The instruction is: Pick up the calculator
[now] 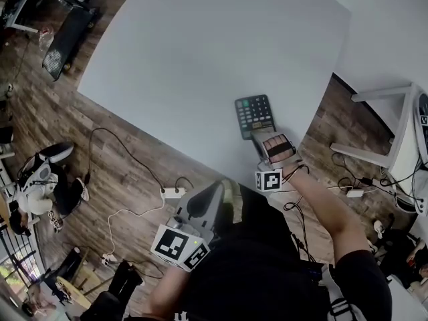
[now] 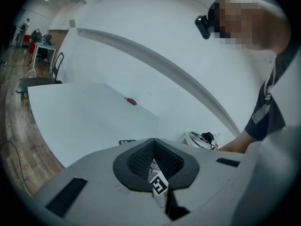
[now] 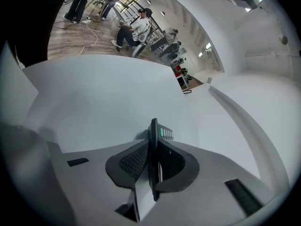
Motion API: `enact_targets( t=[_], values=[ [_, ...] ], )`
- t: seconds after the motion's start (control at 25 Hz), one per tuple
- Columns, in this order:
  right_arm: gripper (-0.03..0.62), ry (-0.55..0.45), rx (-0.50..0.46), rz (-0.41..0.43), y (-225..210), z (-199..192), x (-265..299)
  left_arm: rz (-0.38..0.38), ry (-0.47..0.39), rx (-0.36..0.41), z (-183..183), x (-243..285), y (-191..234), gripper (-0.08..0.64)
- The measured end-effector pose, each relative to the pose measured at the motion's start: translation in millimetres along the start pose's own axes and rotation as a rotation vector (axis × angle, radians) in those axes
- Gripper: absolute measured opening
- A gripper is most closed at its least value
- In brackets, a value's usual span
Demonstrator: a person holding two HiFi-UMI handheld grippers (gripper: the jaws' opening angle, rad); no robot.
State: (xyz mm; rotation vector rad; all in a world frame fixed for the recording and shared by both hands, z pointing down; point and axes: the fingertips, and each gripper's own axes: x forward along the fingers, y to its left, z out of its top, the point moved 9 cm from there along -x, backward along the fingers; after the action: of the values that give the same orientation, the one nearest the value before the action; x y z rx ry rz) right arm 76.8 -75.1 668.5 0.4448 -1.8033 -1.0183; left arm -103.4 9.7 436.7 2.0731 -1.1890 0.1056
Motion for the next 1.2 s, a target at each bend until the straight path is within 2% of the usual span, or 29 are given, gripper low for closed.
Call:
enact_targets(
  t=[0.48, 0.88, 1.2],
  values=[
    [0.054, 0.005, -0.008, 0.007, -17.1, 7.0, -7.7, -0.015, -0.027, 0.009, -0.5, -11.0, 0.8, 0.006],
    [0.054, 0.003, 0.016, -0.058, -66.1, 26.8, -39.8, -0.048, -0.076, 0.054, 3.9, -19.9, -8.3, 0.006],
    [0.054, 0.038, 0.046, -0.109, -117.2, 61.0, -90.6, -0.071, -0.144, 0.124, 21.3, -34.3, -18.2, 0.006]
  ],
)
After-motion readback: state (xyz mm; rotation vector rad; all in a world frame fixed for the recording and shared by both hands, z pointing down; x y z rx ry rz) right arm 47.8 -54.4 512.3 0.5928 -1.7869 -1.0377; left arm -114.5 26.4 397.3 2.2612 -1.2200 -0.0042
